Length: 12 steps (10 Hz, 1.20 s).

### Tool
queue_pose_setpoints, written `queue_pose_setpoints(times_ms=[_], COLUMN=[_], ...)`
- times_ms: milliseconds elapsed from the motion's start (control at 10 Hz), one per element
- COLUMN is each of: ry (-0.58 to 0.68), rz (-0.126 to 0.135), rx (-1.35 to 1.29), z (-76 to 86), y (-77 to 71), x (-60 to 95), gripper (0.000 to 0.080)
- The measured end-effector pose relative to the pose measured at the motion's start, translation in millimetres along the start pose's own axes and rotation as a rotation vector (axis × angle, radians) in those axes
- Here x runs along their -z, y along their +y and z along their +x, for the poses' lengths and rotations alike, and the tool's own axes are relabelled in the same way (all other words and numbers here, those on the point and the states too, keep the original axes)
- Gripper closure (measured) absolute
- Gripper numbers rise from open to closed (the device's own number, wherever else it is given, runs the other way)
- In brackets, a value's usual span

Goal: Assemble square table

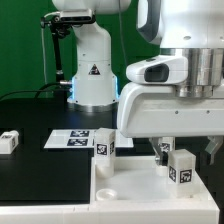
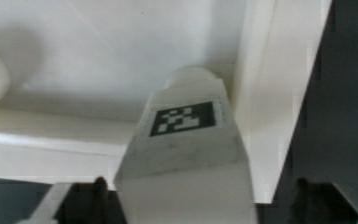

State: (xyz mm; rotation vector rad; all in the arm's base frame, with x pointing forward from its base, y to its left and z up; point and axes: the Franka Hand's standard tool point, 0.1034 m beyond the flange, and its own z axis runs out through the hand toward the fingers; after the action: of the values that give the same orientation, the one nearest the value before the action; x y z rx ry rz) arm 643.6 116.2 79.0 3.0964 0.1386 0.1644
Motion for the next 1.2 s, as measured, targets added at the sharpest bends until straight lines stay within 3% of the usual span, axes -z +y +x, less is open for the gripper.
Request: queue_pose_setpoints(times_ms=[100,200,300,900,1200], ry=[0.0,0.0,0.0,-0.011,-0.04], rz=[0.0,0.0,0.001,0.026,0.013], rx=[-0.016,-0.016,-0.028,-0.723,-1.114], z=[0.2,0.2,0.2,-0.5,-2.1], y=[0.4,0.5,0.4,9.0,9.6], x=[0.1,0.1,0.1,-0.7,-0.7], gripper=[0.0428,0.0515,0.0515,0.0514,0.0514])
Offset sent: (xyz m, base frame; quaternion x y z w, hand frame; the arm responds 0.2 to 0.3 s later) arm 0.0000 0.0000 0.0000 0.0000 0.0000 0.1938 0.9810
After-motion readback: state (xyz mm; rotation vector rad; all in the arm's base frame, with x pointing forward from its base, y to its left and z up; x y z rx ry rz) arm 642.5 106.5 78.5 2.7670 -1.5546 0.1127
